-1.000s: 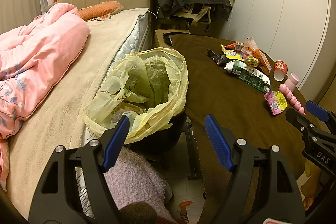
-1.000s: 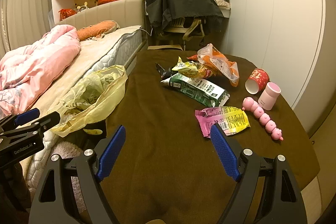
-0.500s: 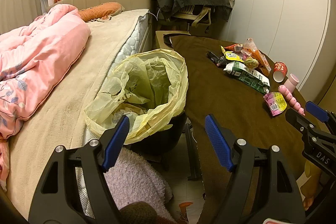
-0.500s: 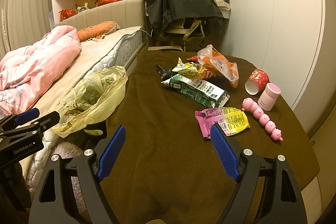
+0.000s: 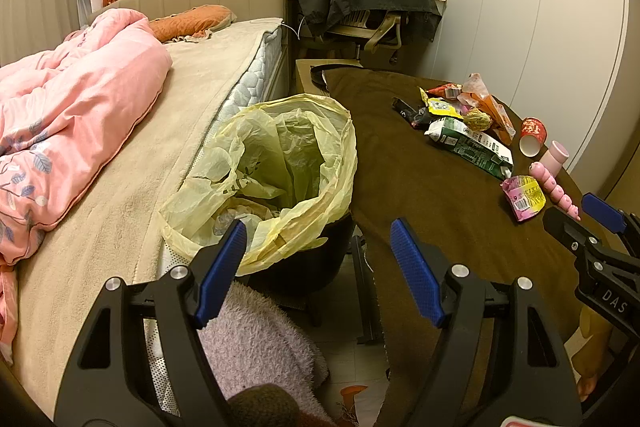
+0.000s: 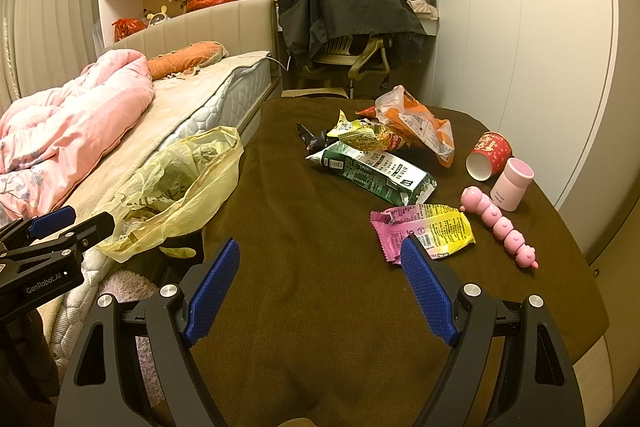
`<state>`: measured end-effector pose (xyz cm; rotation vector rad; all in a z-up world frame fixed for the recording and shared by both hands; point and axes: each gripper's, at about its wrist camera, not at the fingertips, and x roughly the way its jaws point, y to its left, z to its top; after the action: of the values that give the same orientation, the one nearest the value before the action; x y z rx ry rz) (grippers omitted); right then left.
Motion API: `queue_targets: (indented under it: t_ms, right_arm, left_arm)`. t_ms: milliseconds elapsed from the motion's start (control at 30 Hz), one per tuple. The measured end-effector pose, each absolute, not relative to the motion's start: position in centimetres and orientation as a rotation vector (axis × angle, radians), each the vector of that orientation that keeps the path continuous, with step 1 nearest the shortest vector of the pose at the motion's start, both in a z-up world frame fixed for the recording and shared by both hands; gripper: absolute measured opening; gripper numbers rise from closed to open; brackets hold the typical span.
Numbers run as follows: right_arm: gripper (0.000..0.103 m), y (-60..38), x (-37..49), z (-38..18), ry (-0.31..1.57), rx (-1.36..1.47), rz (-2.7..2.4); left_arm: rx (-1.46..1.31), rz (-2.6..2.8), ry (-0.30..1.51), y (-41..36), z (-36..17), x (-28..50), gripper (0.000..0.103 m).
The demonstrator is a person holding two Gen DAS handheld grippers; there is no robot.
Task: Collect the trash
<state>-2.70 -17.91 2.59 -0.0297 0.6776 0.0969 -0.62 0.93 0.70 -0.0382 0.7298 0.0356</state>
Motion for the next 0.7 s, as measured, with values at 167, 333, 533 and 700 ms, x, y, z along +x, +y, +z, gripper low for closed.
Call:
queue_targets:
  t_ms: [167,333,533,700]
  right_arm:
    - [0.078,-18.0,-2.7,2.6,0.677,-0.028,0.096]
    - [0.078,-18.1,-2.3,2.8,0.672,-0.031,0.089]
    - [0.078,-20.0,-1.4,3.3,0.646,-0.023,0.057]
    - [0.078,-23.3,0.0,2.8,0.635,-0.005,0.003]
  left_arm:
    - [-0.035,0.034,0.732,0.5,0.8,-0.7,0.071]
    - [-0.045,0.019,0.73,0.2,0.8,-0.3,0.071]
    - [-0.054,-0.003,0.709,-0.7,0.9,1.8,0.071]
    - [-0.044,-0.039,0.697,-2.3,0.6,4.0,0.071]
